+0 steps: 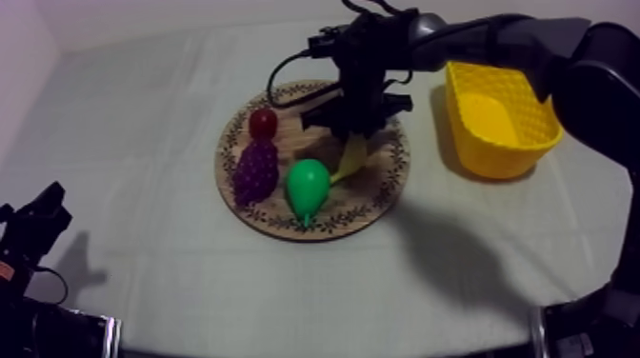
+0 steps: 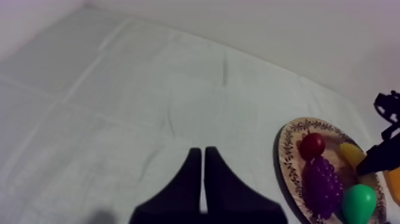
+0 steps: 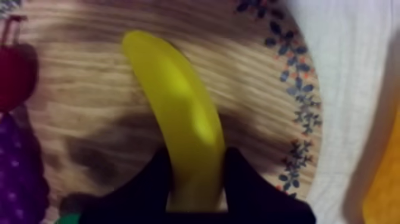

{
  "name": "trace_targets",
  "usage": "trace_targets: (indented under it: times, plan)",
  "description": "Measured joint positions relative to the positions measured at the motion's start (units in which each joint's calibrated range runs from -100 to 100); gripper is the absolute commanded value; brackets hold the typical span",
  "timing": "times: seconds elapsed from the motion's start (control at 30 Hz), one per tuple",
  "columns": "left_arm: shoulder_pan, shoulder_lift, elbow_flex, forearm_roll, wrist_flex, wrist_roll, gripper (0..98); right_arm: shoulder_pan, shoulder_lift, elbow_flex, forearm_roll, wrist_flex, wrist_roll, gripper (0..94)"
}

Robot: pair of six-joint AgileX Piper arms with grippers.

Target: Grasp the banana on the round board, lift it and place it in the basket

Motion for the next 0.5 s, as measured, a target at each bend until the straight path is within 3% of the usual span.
trace_targets:
  times: [0.5]
  plan:
    - [0.0, 0.0, 0.0, 0.0, 0.0, 0.0, 0.1, 3.83, -14.64, -4.43, 1.83, 4.95, 3.66, 20.6]
